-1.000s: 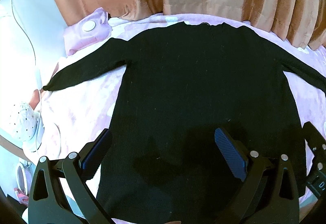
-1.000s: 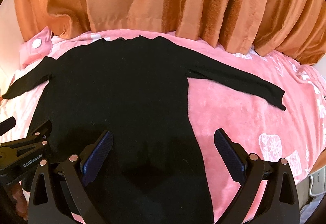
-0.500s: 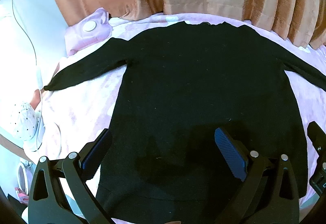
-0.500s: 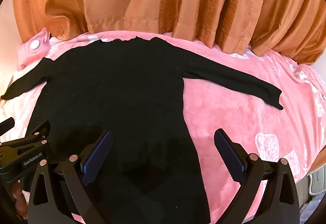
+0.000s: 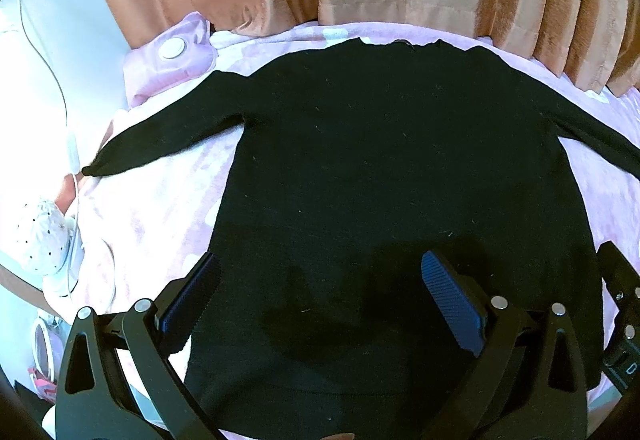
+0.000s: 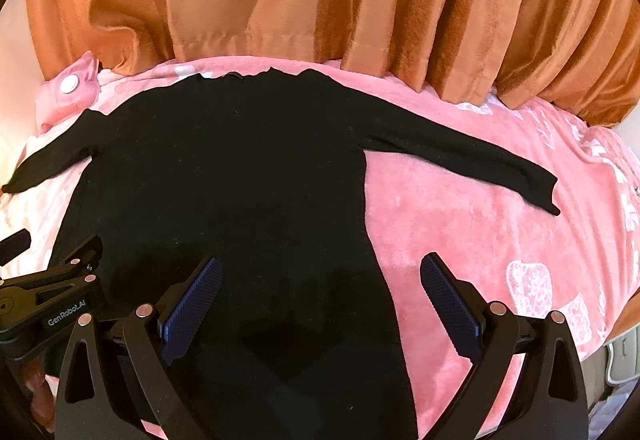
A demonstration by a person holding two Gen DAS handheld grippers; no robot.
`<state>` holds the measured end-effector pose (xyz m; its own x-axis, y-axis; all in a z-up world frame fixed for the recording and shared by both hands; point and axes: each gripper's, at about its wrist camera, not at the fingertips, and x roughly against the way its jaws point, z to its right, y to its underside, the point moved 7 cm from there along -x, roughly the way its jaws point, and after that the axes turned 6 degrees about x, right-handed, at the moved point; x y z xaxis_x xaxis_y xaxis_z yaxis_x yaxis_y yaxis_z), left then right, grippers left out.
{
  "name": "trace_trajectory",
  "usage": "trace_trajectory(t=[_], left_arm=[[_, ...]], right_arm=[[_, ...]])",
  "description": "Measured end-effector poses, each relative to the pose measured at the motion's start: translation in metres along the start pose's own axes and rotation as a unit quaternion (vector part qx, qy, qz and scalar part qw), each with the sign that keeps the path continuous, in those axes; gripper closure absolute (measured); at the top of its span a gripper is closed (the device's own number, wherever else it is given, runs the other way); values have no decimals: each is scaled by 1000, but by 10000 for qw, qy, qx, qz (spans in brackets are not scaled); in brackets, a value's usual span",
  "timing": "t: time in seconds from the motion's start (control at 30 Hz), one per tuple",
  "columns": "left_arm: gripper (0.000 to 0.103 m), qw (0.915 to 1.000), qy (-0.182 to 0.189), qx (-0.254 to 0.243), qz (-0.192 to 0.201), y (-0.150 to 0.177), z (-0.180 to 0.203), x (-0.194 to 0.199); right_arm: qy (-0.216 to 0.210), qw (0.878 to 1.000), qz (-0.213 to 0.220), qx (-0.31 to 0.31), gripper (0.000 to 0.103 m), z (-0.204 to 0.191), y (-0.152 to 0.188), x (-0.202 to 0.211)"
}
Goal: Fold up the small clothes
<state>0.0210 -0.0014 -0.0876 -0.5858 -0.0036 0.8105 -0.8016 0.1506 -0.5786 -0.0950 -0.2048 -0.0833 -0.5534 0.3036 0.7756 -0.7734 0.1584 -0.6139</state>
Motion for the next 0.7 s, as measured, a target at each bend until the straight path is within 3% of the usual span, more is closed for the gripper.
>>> trace_trajectory(t=[0.33, 0.43, 0.5, 0.6, 0.7], left_arm=[[5, 9999, -117, -15, -52, -6, 4, -13], [5, 9999, -27, -70, -154, -12, 3, -11], [5, 9998, 163, -45, -105, -18, 0, -1], [5, 9986, 519, 28, -6, -30, -8, 15], [5, 9964, 826, 88, 187, -41, -14, 26]], right_arm=[[-20, 9997, -180, -142, 5, 9, -3, -22], [-257, 9990, -262, -241, 5, 23, -9, -24], [-410, 9980, -215, -423, 5, 44, -20, -20], [-378, 9948, -116, -944, 5, 109, -40, -17], [-497, 9832, -203, -1744, 5, 190, -43, -38]])
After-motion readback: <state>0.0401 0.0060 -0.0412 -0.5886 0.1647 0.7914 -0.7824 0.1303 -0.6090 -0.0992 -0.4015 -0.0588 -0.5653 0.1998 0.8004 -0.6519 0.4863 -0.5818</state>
